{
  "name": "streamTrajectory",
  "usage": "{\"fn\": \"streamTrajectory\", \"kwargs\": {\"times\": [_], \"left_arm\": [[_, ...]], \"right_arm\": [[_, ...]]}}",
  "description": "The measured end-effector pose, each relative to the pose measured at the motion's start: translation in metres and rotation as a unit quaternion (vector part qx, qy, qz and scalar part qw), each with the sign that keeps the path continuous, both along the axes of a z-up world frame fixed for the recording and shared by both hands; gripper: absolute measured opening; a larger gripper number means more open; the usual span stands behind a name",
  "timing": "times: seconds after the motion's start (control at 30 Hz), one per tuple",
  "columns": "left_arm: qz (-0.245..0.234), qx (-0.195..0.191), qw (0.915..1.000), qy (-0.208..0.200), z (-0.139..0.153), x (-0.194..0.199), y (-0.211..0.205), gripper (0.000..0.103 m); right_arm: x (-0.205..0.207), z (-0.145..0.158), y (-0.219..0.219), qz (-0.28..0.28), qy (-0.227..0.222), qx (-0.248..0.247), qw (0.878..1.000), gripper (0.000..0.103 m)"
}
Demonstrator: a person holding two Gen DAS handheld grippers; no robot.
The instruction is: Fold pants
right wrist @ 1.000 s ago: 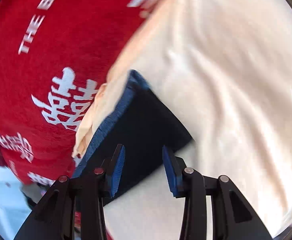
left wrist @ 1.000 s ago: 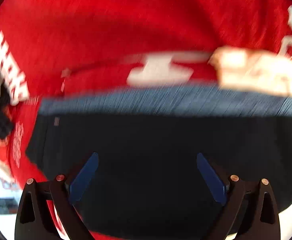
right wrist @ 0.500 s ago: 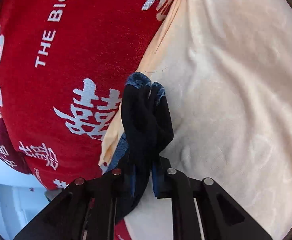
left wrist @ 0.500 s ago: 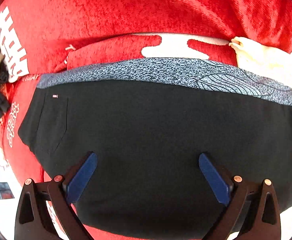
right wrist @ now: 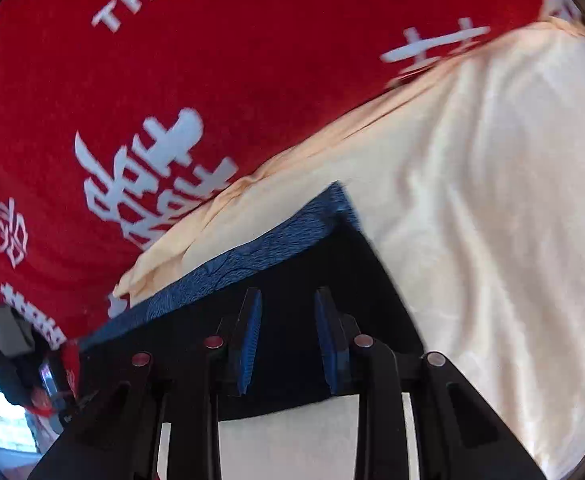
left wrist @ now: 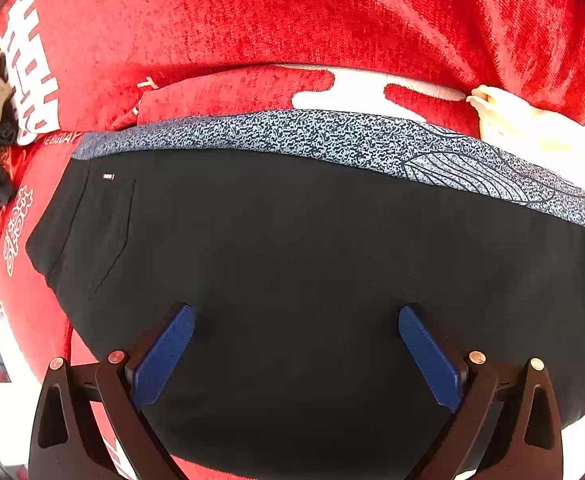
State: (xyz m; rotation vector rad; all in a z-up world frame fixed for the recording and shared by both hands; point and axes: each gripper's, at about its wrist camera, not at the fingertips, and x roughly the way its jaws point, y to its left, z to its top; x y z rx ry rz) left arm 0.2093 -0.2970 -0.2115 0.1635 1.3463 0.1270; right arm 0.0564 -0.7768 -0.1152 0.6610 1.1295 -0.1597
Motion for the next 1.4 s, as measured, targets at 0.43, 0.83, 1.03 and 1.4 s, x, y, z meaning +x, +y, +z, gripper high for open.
{"fn": "streamTrajectory", "kwargs": {"times": [0.43,0.83,1.03,1.4], "left_arm": [[-0.012,-0.041,0.9991,0.006,-0.003,0.002,0.016,0.103],[-0.047,-0.075,0.9958,-0.025,0.023,0.048,0.088,0.103],[-0.021,-0.055,0.9979,-0.028,-0.021,0.114,0.14,0.103],[-0.048,0.044,0.9978,-0.014,-0.008,0.08,0.28,0.103]], "right_arm": [[-0.043,-0.021,0.011,-0.074,0.048,0.075,0.993,0.045],[-0.052,-0.039,0.241,0.034,0.076,0.155,0.984,0.046],[-0.061,-0.046,0.306,0.046,0.09,0.16,0.982,0.046],[-0.045,-0.075,0.394,0.077,0.085,0.248,0.962,0.052]]}}
